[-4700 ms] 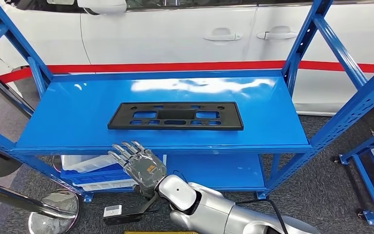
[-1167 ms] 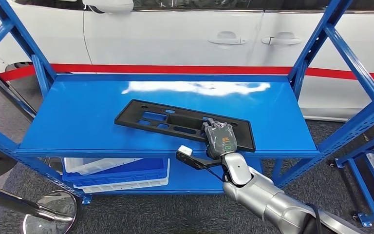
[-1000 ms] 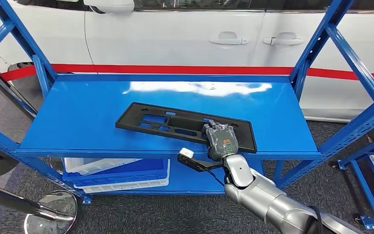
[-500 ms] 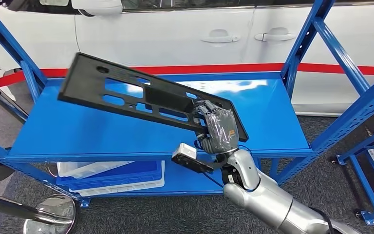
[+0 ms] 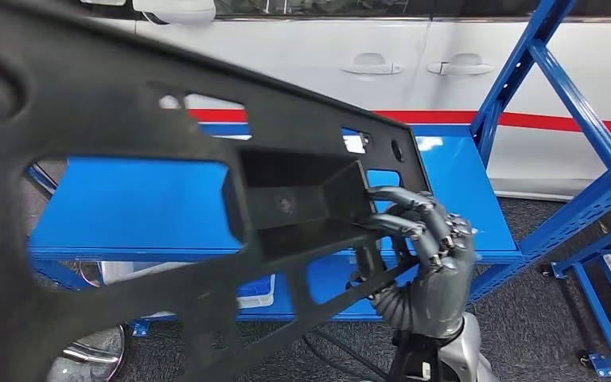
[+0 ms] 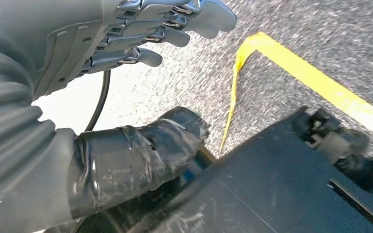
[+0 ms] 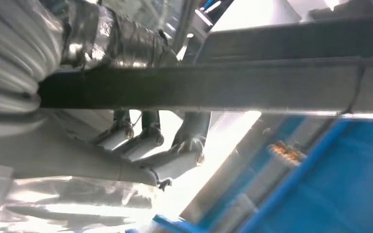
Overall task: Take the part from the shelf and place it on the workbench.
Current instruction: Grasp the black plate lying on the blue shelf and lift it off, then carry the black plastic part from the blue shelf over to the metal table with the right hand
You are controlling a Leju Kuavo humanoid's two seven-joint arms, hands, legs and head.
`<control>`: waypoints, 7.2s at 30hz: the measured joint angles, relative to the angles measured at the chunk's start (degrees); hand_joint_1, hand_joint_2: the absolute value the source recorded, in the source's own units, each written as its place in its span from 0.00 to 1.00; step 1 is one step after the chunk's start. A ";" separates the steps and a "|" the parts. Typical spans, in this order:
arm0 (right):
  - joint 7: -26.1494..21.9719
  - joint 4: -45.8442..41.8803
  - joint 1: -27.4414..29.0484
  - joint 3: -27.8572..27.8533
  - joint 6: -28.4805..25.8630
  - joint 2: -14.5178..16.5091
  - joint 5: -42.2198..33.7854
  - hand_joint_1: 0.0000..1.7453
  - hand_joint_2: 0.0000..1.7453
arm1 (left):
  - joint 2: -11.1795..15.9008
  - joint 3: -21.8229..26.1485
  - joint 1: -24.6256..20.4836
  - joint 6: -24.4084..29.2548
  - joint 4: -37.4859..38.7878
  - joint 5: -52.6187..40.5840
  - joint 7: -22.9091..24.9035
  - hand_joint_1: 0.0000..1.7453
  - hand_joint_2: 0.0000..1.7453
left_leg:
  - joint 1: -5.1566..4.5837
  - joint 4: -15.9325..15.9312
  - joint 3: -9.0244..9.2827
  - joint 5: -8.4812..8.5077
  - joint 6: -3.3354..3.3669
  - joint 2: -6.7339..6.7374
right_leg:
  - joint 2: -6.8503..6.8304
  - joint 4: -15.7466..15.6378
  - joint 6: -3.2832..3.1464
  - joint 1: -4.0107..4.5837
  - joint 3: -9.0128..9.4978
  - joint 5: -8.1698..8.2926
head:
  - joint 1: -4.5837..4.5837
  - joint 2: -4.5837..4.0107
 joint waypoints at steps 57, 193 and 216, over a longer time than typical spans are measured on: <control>-25.28 1.75 18.54 -1.83 0.15 10.53 -32.69 1.00 1.00 | 2.37 5.14 -0.31 -2.60 -0.22 -4.47 2.70 0.00 1.00 | -0.37 -2.47 1.91 0.22 0.57 1.29 | -0.32 8.73 -0.34 0.45 -4.48 -3.73 | -23.91 -0.19; -28.92 20.60 -2.25 18.26 9.45 13.62 -74.01 1.00 1.00 | -2.55 10.82 -1.79 1.52 -1.55 8.09 8.96 0.00 1.00 | 0.02 15.36 -9.78 -4.65 -2.89 -0.20 | -2.46 -6.57 -2.51 0.88 3.08 2.41 | -23.79 -0.50; -31.47 19.71 -1.73 18.05 6.34 12.90 -77.26 1.00 1.00 | -2.43 11.54 -1.35 0.80 -1.06 3.92 11.21 0.00 1.00 | 0.16 1.07 -2.25 0.82 -1.61 -5.72 | 2.43 -6.06 -0.94 0.35 2.46 2.52 | -12.72 -0.50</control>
